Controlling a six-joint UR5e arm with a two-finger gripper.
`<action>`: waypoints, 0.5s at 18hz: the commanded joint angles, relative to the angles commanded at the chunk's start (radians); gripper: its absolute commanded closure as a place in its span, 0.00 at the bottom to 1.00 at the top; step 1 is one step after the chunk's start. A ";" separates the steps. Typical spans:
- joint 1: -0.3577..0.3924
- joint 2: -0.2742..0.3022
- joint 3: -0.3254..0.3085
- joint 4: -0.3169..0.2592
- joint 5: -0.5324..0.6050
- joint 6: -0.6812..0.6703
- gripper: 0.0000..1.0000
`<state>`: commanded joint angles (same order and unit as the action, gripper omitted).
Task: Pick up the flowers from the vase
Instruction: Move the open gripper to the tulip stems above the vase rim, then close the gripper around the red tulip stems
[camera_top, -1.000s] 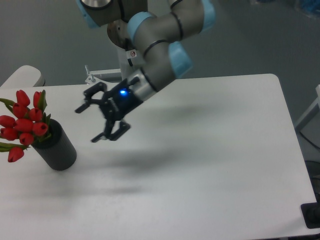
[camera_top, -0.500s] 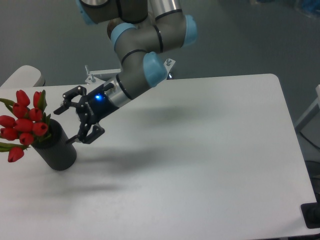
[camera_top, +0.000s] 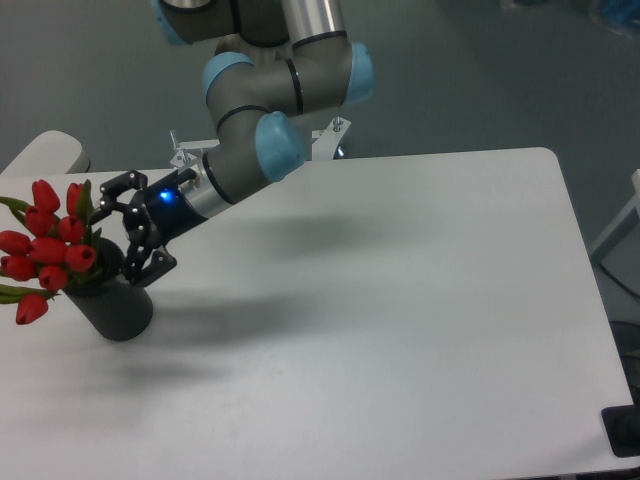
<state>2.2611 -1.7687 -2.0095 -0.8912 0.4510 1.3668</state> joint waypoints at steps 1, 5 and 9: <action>0.000 0.000 0.000 0.000 0.000 0.000 0.00; -0.003 -0.008 0.005 0.002 0.000 0.000 0.00; -0.017 -0.020 0.017 0.005 0.000 0.000 0.10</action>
<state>2.2443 -1.7886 -1.9927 -0.8867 0.4510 1.3668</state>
